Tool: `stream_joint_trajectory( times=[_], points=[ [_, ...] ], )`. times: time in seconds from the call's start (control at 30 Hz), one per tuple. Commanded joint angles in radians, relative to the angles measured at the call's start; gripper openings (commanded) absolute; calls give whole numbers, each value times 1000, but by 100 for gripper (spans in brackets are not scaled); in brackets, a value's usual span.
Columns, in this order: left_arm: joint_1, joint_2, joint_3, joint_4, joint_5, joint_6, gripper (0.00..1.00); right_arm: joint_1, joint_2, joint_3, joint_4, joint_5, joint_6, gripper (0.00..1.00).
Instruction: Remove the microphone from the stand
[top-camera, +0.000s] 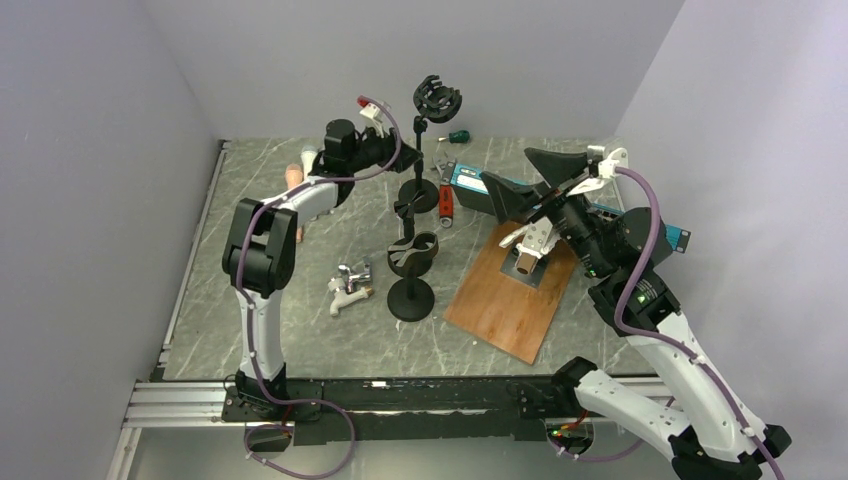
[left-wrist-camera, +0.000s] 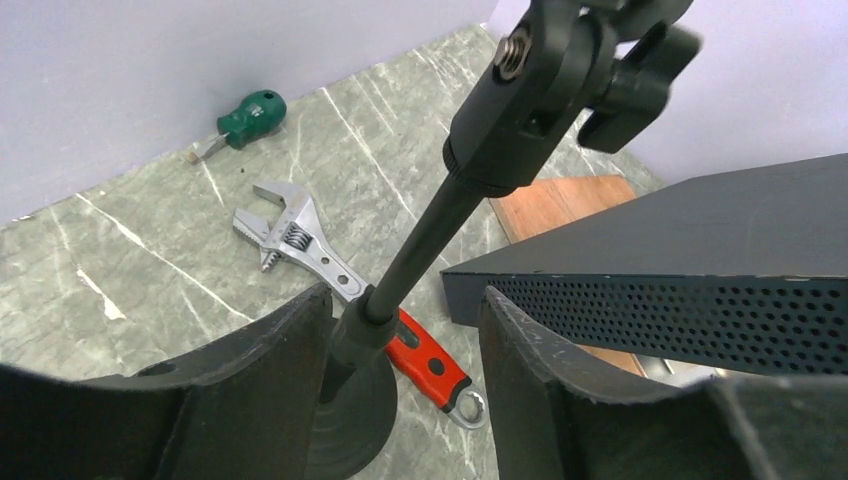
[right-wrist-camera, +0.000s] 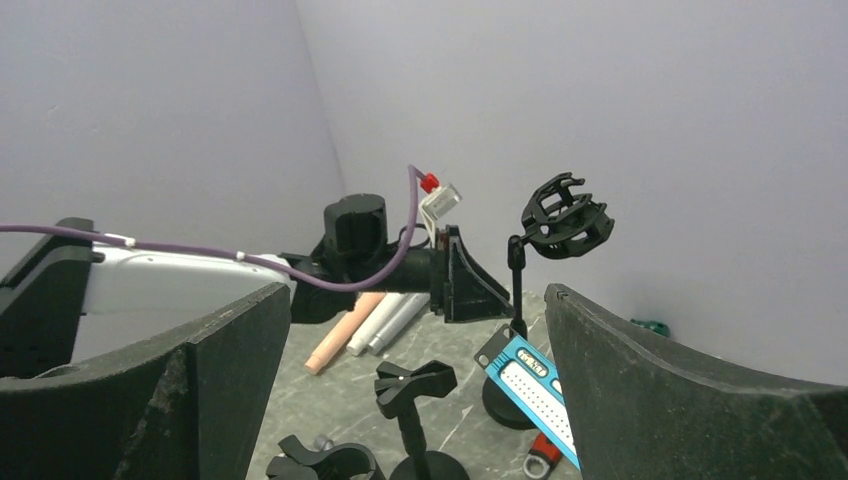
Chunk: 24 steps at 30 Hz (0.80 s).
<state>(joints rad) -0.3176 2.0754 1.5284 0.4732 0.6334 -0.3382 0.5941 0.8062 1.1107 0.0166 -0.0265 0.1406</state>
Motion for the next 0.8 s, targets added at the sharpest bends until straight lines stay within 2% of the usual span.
stream_joint_trajectory(
  times=[0.0, 0.1, 0.37, 0.43, 0.57, 0.73, 0.77],
  points=[
    [-31, 19, 62, 119, 9, -1, 59, -1, -29, -2, 53, -3, -5, 100],
    [-42, 29, 71, 137, 8, 16, 56, 0, -28, 2, 43, 3, -7, 100],
    [-44, 31, 89, 92, -81, 53, 31, -1, -42, 10, 14, 4, -6, 100],
    [-44, 31, 96, 105, -79, 49, 31, -1, -51, 12, 11, 10, -11, 100],
    [-46, 64, 158, 65, -48, 31, 44, 0, -53, 27, -8, 16, -15, 100],
    [-46, 87, 170, 65, -44, 14, 34, -1, -61, 27, -12, -2, 5, 100],
    [-46, 85, 171, 63, -42, 16, 28, -1, -64, 28, -12, -3, 8, 100]
  ],
)
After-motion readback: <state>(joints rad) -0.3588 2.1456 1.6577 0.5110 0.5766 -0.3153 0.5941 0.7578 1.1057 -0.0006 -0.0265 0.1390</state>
